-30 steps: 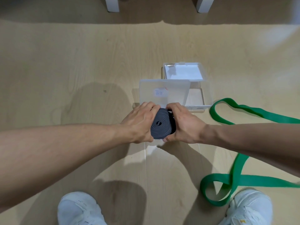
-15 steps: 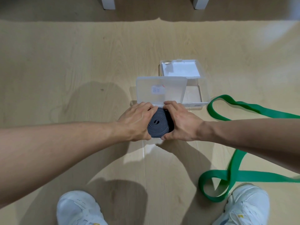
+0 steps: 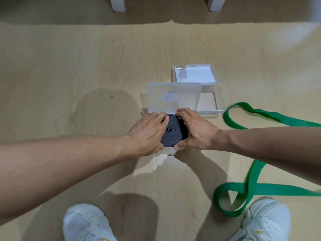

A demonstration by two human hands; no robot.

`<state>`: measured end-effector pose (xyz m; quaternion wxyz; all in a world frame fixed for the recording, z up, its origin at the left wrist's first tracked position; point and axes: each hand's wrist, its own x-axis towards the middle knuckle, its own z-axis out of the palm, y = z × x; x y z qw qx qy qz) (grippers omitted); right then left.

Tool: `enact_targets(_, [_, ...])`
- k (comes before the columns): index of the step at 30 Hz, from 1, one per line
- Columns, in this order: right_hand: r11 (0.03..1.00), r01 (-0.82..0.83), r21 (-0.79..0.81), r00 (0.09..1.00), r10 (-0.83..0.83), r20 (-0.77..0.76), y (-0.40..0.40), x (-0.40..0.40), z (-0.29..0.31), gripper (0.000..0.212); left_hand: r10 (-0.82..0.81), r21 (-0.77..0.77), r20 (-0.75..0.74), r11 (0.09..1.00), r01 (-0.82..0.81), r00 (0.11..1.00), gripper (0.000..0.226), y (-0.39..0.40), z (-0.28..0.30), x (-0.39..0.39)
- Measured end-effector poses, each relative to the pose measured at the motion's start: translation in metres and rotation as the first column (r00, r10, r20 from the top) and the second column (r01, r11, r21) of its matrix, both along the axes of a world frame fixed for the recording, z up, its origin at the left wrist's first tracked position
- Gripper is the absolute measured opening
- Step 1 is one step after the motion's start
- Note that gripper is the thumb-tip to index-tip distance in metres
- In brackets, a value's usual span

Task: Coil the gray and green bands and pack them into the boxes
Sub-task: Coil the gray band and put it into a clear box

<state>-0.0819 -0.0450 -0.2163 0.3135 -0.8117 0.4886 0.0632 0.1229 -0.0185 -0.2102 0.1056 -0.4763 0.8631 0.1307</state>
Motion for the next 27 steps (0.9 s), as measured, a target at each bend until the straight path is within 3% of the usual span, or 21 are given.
enact_targets(7, [1.0,-0.016,0.02,1.0,0.017,-0.027,-0.001,0.001,0.004,0.112,0.031,0.071,-0.038,0.997,-0.028,0.999,0.096,0.006,-0.007,0.005])
enact_targets(27, [0.997,-0.075,0.01,0.987,0.076,-0.145,0.01,0.0,0.01,0.118,-0.076,-0.002,-0.049,0.997,0.076,0.996,0.091,-0.006,-0.006,0.014])
